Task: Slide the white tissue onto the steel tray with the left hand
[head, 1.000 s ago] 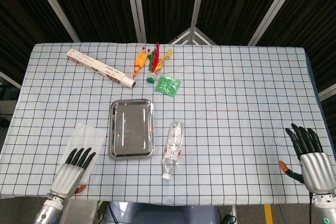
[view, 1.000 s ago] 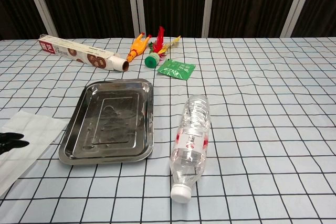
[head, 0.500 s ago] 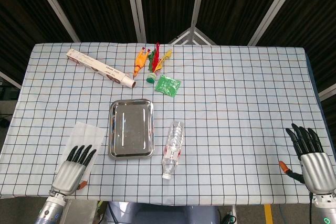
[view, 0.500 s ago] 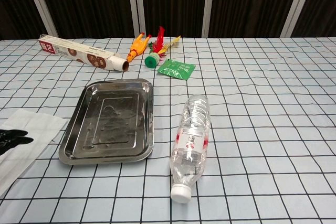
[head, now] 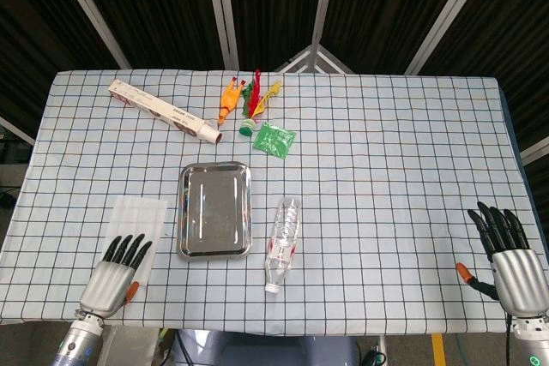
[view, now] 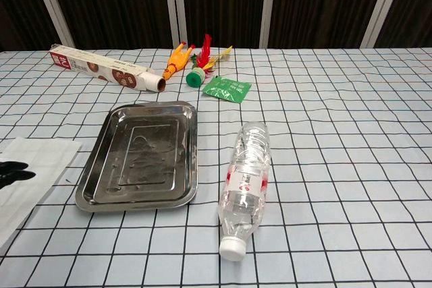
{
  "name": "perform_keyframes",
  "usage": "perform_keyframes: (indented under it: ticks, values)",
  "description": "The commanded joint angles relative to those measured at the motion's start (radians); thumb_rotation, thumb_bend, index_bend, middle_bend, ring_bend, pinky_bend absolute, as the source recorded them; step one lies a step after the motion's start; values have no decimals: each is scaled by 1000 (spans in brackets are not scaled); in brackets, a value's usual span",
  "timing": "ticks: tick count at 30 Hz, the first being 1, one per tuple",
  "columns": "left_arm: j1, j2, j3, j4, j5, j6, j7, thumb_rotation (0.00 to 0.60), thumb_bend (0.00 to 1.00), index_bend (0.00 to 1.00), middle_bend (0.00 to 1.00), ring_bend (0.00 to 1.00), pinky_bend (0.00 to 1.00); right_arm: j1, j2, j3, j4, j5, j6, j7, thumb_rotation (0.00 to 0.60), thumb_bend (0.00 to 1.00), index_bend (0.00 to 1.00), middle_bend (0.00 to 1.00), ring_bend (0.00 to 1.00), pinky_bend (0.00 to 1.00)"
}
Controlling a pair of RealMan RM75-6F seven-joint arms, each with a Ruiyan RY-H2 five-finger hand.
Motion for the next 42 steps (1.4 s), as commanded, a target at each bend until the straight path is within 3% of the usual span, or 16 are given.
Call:
perform_keyframes:
  ticks: [1,7,22,42]
  values:
    - [-3,-1,-10,14,-17,-8,4,600,411,0,0,0,0,0,0,0,0,0,0,0,600,290,0,0,0,0]
    - [-7,0,-16,0,-43,-21,-10,600,298,0,0,0,0,-1,0,2,0,3,1,0,600,290,0,0,0,0]
    - [-5,9,1,-66,-29,-6,7,600,296,0,0,0,0,-2,1,2,0,2,3,1,600,290,0,0,0,0]
    - [-24,-69,-30,-28,-82,-29,45,600,297,0,0,0,0,-3,2,2,-2,5,2,5,600,291,0,0,0,0]
